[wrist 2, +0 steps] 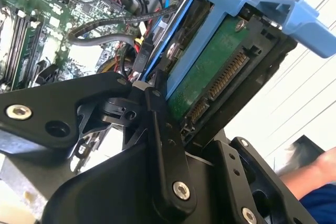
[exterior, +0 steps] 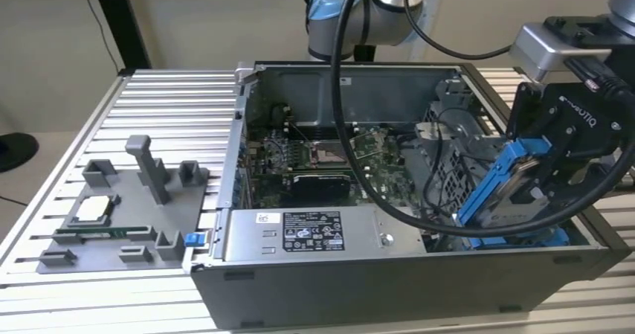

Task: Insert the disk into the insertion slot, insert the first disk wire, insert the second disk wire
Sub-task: 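Insert the disk into the insertion slot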

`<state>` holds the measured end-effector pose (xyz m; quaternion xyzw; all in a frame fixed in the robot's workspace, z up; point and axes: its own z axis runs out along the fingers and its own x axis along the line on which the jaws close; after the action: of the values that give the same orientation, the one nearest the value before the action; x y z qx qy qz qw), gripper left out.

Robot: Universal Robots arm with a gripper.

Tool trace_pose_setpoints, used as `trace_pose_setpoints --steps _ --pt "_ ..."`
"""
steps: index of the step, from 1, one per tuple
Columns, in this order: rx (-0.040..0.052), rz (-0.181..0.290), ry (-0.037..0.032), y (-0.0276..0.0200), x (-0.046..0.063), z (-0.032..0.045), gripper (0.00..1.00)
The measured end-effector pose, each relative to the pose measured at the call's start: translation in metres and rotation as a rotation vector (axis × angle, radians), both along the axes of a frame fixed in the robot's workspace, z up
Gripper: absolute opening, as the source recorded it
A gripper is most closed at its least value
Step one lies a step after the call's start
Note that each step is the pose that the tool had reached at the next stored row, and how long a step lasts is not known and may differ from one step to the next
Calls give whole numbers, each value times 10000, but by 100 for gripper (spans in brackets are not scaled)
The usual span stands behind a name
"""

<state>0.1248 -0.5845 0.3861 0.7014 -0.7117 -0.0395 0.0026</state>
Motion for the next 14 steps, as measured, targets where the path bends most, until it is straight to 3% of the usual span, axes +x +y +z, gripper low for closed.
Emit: trace_pose_setpoints --steps 3,4,14 --pt "2 1 0 0 0 -1 0" --pt "-1 0 0 0 0 0 100" --pt "2 0 0 0 0 27 100"
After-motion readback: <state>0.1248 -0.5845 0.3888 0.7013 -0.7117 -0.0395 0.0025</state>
